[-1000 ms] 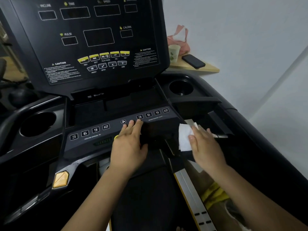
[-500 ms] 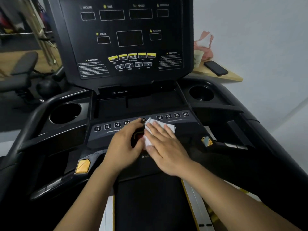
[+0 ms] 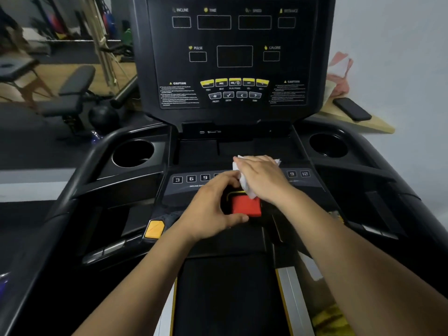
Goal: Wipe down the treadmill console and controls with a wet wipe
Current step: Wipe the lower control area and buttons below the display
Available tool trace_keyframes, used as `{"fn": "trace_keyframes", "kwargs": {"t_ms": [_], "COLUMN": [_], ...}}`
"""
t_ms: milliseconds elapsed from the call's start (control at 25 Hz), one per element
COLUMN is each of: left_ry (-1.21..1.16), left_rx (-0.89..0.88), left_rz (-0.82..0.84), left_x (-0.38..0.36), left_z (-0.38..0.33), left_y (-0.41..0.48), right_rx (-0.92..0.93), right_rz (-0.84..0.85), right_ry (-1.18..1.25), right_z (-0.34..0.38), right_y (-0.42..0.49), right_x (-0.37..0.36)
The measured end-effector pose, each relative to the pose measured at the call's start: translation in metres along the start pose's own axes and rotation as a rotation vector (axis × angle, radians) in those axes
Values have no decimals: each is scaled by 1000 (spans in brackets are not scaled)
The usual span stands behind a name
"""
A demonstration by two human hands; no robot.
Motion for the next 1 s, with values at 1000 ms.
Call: {"fn": "trace_keyframes", "kwargs": {"t_ms": [1000], "left_ry": [-605], "left_rx": [323], "left_rz": [-479], "left_x": [24], "left_z": [38], "left_y": [-4], "right_rx": [-75], "right_rz": [-59], "right_ry": [-208], "right_z": [-15], "right_y": [-70], "right_x": [-25]}}
Point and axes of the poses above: each hand's wrist, its own y-axis towards the middle knuckle, its own x-axis out of the back of the hand, z = x × y, the point moved 8 cm from there along y, towards the middle knuckle, and after that the axes turned 8 degrees about y, right-handed, at the moved point
